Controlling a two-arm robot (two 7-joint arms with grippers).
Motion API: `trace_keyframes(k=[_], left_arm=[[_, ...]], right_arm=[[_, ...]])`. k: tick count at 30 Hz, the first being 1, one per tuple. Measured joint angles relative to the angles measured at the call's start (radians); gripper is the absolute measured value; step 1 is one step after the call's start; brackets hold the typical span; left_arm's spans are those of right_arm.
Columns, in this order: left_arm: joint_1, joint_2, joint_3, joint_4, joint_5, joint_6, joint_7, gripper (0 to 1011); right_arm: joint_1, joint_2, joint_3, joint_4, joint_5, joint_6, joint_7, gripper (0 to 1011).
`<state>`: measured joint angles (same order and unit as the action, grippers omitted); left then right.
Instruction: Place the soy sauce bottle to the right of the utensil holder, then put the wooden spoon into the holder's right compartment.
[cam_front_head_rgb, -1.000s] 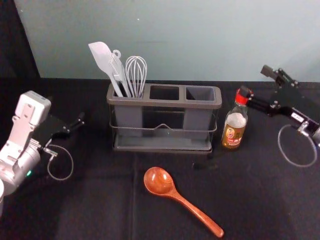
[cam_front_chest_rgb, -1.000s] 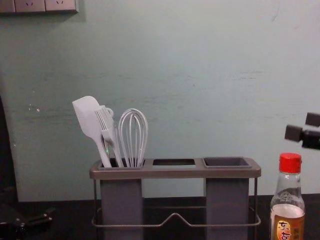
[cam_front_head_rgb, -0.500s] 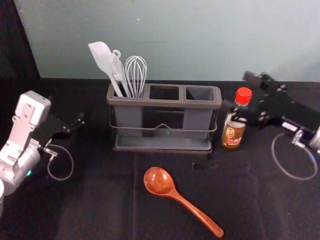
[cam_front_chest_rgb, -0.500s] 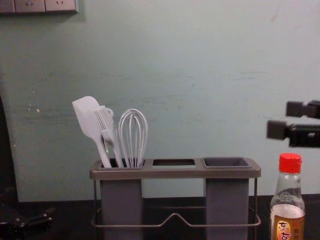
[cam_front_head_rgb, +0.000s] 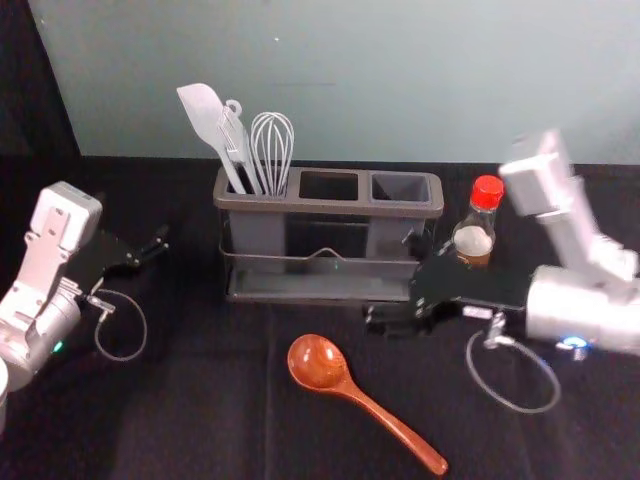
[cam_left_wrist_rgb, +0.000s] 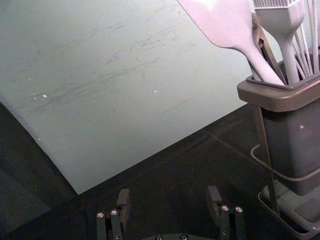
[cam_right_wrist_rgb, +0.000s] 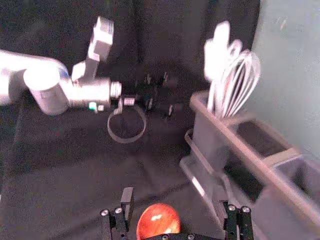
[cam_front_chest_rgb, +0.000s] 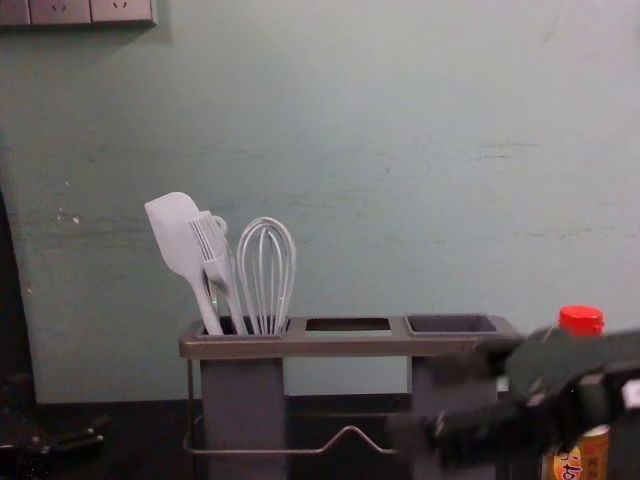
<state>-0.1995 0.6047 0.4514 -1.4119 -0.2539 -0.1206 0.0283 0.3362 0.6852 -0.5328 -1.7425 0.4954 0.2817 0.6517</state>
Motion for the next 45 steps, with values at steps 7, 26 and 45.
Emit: trace_keyframes(k=[7,26,45], left_arm=[[0.000,0.000,0.000,0.000,0.000,0.000,0.000,1005],[0.000,0.000,0.000,0.000,0.000,0.000,0.000,1005],[0.000,0.000,0.000,0.000,0.000,0.000,0.000,1005]], right_arm=[[0.071,-0.049,-0.109,0.045,-0.047,0.160,-0.039,1003],[0.167,-0.157,-0.255,0.114,-0.171,0.397,-0.115,1003],[0.187,-0.214,-0.299,0.168,-0.291,0.402,-0.120,1003]])
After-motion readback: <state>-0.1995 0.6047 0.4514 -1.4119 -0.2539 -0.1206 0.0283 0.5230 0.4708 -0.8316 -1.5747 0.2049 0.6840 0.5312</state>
